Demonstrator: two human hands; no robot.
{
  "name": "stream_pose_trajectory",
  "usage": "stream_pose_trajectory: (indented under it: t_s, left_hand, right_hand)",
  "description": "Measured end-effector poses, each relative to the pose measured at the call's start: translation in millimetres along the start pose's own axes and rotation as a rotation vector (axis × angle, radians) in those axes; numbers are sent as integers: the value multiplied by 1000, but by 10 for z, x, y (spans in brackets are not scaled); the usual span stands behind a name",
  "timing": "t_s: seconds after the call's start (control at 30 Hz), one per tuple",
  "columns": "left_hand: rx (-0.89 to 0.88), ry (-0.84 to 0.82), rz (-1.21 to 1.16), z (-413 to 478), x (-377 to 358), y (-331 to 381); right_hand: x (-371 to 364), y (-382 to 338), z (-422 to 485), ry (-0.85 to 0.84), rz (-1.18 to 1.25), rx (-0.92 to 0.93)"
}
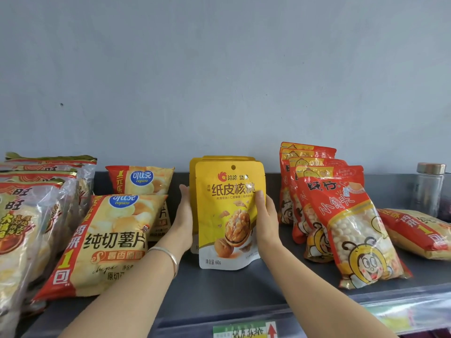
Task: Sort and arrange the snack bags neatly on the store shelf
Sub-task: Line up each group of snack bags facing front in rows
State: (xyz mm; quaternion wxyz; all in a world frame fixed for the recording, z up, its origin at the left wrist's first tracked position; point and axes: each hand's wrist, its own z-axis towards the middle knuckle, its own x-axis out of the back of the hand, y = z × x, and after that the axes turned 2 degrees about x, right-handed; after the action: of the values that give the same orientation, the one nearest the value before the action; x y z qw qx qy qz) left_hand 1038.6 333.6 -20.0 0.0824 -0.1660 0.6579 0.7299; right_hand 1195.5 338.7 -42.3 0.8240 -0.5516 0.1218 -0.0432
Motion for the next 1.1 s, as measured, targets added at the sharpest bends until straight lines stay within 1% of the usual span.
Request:
stream_pose_trajectory:
  t_s: [0.07, 0.13, 0.2, 0.3, 0.4, 0.47, 0.57, 0.63, 0.73, 0.83, 1.0, 1.1]
  left_hand:
    - [-30, 15, 48, -98, -7, -24]
    - [-5, -14, 75, -144, -14, -33]
    - [42, -82, 52, -170, -42, -45]
    - [112, -133, -38, -147, -127, -113]
    - [109, -154, -43, -176, -230, -158]
    - [119, -157, -56, -199, -251, -155]
    - [87, -132, -41, -256, -244, -117]
    - [37, -46, -19, -334, -245, -87]
    - [-92, 99, 19, -357, -193, -92]
    - [-233, 171, 166, -343, -140, -167]
    - [-521, 401, 389, -536, -198, -212]
    - [-640, 483, 512, -747, -271, -183]
  right_hand:
    - [-11, -22, 15, -11, 32, -57]
    - [1, -34, 28, -37, 45, -105]
    - [11, -55, 6, -61, 52, -128]
    - [58, -55, -13, -37, 61, -121]
    - [117, -38, -25, 22, 53, -111]
    - [147, -48, -34, 26, 51, -118]
    - [196, -98, -59, 4, 46, -125]
    - [227, -138, -89, 18, 33, -100]
    - [259, -149, -125, 46, -24, -42]
    - [248, -126, -161, 83, -104, -1]
    - [256, -146, -250, 159, -271, 25]
    - [368, -225, -305, 163, -367, 74]
